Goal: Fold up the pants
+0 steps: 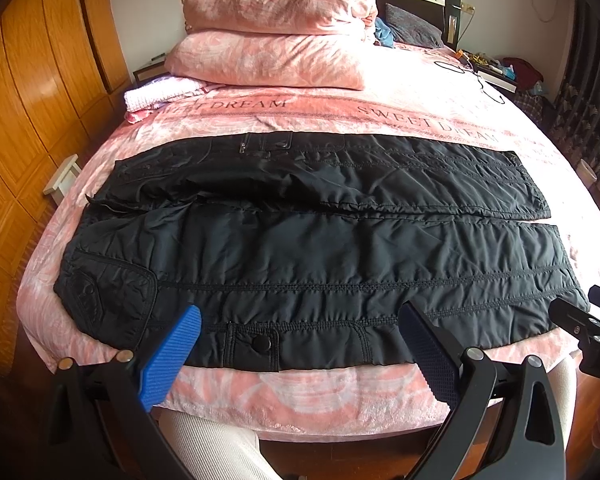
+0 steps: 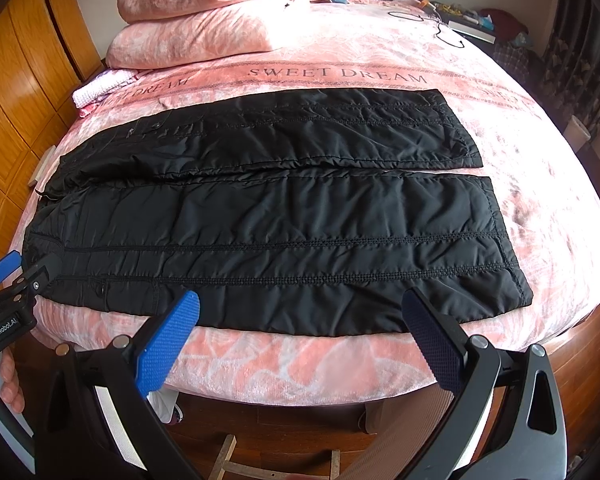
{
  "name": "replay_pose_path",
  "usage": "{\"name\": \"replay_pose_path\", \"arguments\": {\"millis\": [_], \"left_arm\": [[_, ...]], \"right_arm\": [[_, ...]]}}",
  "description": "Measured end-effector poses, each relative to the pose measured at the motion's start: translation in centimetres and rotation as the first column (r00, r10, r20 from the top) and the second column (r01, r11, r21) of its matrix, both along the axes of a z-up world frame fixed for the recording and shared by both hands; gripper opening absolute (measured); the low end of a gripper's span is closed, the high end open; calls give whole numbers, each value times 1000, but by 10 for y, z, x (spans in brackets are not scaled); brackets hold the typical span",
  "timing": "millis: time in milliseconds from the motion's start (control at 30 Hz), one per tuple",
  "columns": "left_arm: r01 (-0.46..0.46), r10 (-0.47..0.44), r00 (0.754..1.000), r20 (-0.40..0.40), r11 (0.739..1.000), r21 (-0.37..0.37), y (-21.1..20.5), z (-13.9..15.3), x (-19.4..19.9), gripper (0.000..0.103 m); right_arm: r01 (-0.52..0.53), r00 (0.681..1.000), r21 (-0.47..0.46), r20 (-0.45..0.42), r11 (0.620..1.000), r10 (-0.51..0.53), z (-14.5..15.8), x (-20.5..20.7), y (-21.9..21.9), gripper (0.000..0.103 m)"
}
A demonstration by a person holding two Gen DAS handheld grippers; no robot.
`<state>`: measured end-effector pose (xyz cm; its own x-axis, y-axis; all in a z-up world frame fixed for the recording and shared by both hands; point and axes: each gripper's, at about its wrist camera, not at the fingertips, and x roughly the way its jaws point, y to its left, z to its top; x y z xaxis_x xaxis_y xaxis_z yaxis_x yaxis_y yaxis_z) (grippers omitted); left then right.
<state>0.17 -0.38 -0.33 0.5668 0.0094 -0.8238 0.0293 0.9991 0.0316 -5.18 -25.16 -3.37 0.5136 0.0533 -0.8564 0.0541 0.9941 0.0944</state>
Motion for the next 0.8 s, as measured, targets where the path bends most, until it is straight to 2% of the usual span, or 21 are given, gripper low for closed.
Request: {"name": "replay_pose_path", "arguments": {"millis": [800], "left_arm": [[-2,2,1000,-11,1000,1,0,-3,5,99]], "right_arm": [[-9,1000,2,-17,1000,9,-7,6,1,101]]}}
